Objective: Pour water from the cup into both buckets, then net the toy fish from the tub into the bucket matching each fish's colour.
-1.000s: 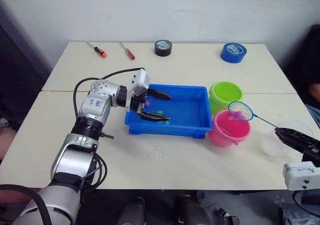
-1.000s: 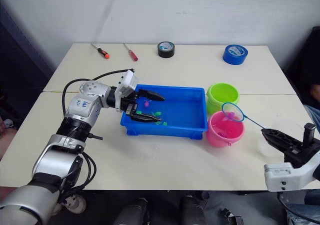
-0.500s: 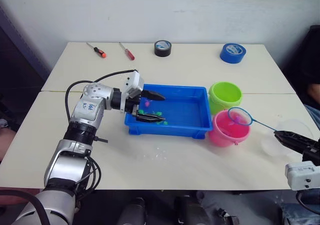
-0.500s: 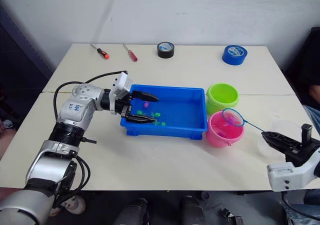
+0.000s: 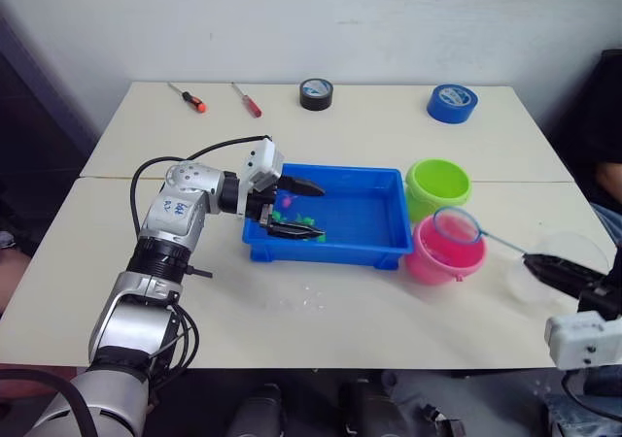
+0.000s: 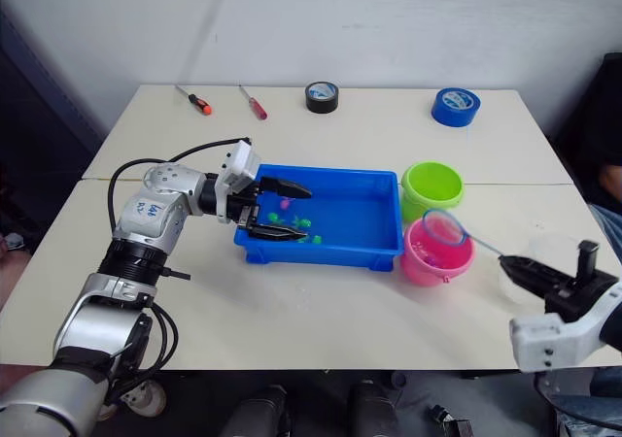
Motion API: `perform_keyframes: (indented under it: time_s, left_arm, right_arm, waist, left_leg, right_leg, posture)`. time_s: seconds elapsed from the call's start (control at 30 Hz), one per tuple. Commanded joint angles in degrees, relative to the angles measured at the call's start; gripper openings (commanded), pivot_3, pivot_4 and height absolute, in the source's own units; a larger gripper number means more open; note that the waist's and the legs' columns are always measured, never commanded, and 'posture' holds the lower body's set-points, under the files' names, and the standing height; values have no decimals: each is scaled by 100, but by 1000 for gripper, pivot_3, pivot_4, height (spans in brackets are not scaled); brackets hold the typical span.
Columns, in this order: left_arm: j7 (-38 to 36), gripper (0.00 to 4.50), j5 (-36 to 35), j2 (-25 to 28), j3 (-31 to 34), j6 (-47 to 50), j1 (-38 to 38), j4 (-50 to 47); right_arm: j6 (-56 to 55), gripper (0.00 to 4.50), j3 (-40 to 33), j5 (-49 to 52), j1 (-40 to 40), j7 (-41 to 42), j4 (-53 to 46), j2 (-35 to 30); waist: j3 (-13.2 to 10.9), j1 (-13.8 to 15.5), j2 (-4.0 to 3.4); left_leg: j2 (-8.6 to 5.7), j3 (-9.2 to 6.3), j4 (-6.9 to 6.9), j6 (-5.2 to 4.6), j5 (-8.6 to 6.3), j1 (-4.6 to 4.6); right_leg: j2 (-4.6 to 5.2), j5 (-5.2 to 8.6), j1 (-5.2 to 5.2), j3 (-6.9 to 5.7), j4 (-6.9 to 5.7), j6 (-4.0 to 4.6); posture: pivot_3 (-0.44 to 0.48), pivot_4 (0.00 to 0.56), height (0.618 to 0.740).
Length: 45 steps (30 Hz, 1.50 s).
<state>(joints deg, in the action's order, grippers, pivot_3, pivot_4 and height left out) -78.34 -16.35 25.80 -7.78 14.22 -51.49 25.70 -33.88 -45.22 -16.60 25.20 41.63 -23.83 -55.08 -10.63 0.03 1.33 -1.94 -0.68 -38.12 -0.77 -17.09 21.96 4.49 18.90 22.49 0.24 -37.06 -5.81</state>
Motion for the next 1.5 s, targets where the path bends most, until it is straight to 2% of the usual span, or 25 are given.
perform_keyframes:
  time_s: [0.03,0.13,0.2,0.27,0.37,0.5,0.7,0.87,1.17,1.5]
  left_arm:
    - [-42,4443,-73,109,152,-36,-132,-65]
    - [-37,4443,-158,289,287,118,-94,-138]
    - [41,4443,-147,492,391,191,-27,-157]
    - [250,4443,-7,795,533,157,106,-128]
    - [492,4443,94,1094,623,188,320,-288]
    - [834,4443,-26,1604,1011,556,1056,-1058]
    - [1334,4443,-261,1848,1428,1096,1877,-2094]
    - [1667,4443,-427,1963,1683,1483,2214,-2683]
    - [1836,4443,-517,2028,1670,1590,2222,-2797]
    - [1833,4443,-507,2013,1637,1438,2157,-2607]
  right_arm:
    - [1798,0,326,1830,-296,210,-715,115]
    - [3938,0,1123,3341,-1180,10,-1201,-41]
    - [5190,0,1873,4132,-1996,-128,-1303,-128]
    - [6469,0,2821,4826,-3135,-321,-1136,63]
    - [7520,0,3508,5230,-4077,-442,-932,287]
    - [8577,0,4259,5669,-5177,-674,-235,1116]
    - [8899,0,4922,5357,-6012,-645,862,1879]
    - [8685,0,5437,4824,-6460,-378,1771,2142]
    - [8221,0,5697,4180,-6773,-158,2494,2492]
    - [7853,0,5495,3890,-7002,-189,2943,3044]
  waist:
    - [0,-18,0]
    - [1,-74,-2]
    - [1,-99,-3]
    - [1,-159,-2]
    - [1,-137,-7]
    - [1,-118,-7]
    - [1,-20,-7]
    - [2,-16,-7]
    - [1,-56,-7]
    - [2,-143,-7]
  left_leg:
    - [3,-3,2,1,0,0]
    - [11,1,1,6,2,-4]
    - [15,-3,0,8,3,-10]
    - [17,-11,3,11,2,-10]
    - [21,-18,12,12,3,-7]
    - [20,-28,9,17,-1,32]
    - [13,-25,4,8,-6,54]
    - [7,-18,-2,8,-5,77]
    - [8,-15,0,14,-2,90]
    - [8,-16,1,17,0,91]
  right_leg:
    - [-2,0,0,-2,0,0]
    - [-4,-1,1,1,-6,2]
    - [-3,0,0,-1,-9,4]
    - [-2,1,0,-7,-7,11]
    - [-1,0,9,-12,-6,21]
    - [3,2,39,-22,-10,24]
    - [10,0,61,-21,-22,22]
    - [13,-1,96,-14,-41,22]
    - [8,-1,117,-16,-53,22]
    - [7,-1,121,-17,-60,22]
  posture:
    - [0,150,736]
    - [0,150,736]
    - [0,150,736]
    - [0,150,736]
    - [0,150,736]
    - [0,150,736]
    - [0,150,736]
    - [0,150,736]
    - [0,150,736]
    - [0,150,736]
